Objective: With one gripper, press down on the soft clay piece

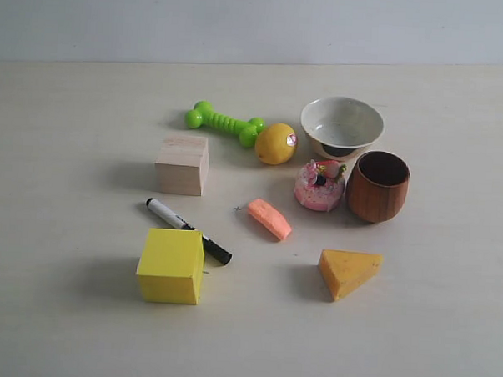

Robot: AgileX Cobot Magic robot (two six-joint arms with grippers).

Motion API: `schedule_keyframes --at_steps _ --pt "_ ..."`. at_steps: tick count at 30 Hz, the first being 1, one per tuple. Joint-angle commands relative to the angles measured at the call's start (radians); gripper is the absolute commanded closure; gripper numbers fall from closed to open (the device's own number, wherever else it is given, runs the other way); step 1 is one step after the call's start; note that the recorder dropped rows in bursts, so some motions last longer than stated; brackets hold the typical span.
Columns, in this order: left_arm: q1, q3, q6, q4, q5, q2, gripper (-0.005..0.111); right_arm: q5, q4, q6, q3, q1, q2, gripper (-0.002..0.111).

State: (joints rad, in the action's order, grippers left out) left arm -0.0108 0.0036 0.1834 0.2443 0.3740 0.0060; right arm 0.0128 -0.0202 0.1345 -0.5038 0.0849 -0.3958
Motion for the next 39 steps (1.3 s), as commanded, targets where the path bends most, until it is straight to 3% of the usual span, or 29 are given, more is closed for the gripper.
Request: schedule_keyframes --at_steps 1,9,15,22,39 --pt "0.004 -0.004 -0.001 0.002 -0.009 -0.006 0.107 0.127 -0.024 -0.002 -0.063 -0.065 -0.127 0.108" --pt "0.004 -0.004 -0.001 0.002 -0.009 -0.006 0.107 0.39 -0.199 -0.028 -0.156 -0.226 -0.392 0.108" --pt "0.004 -0.004 -0.001 0.002 -0.009 -0.006 0.107 0.515 -0.411 -0.213 -0.182 -0.326 -0.572 0.108" --pt "0.004 -0.004 -0.001 0.002 -0.009 -0.006 0.107 0.52 -0.642 -0.43 -0.182 -0.424 -0.728 0.108" --pt "0.004 -0.004 -0.001 0.002 -0.009 -0.006 0.107 0.522 -0.82 -0.396 -0.283 -0.551 -1.019 0.108"
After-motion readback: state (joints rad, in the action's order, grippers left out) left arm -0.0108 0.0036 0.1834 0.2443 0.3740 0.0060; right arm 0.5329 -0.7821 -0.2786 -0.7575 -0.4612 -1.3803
